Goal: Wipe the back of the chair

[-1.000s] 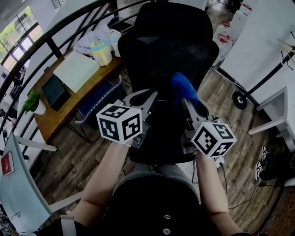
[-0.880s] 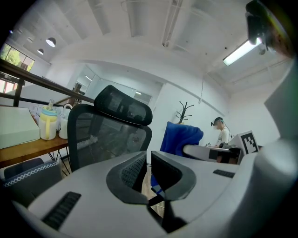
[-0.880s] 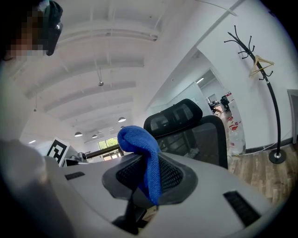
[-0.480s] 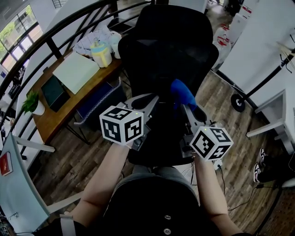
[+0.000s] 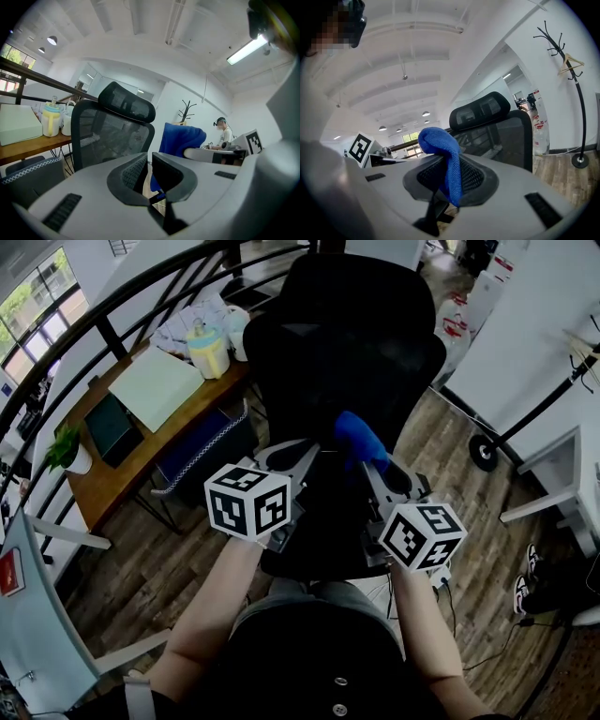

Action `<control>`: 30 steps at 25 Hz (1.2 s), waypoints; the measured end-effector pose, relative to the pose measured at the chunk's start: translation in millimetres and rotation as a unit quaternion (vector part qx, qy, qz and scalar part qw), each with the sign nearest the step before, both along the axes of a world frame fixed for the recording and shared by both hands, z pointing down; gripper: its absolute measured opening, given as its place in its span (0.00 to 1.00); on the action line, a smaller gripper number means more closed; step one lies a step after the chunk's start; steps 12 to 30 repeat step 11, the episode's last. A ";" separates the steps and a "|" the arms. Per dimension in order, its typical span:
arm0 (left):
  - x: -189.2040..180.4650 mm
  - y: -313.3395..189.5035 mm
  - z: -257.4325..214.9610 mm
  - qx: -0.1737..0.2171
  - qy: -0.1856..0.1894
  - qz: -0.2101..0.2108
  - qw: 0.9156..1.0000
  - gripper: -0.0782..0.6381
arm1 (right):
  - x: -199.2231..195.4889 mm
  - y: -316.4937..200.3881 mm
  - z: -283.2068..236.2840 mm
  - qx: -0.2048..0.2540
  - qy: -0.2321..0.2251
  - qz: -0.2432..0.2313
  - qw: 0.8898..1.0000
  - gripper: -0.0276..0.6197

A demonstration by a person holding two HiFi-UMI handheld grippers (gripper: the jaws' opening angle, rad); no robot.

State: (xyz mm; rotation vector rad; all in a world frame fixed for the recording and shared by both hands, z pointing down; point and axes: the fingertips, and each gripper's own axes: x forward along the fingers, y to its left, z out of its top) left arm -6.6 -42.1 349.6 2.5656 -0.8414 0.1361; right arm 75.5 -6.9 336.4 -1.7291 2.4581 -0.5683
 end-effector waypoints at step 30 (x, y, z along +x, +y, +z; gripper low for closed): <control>-10.6 -1.0 11.0 -0.010 -0.001 -0.013 1.000 0.17 | -10.0 4.6 20.4 -0.028 0.003 -0.019 0.999 0.17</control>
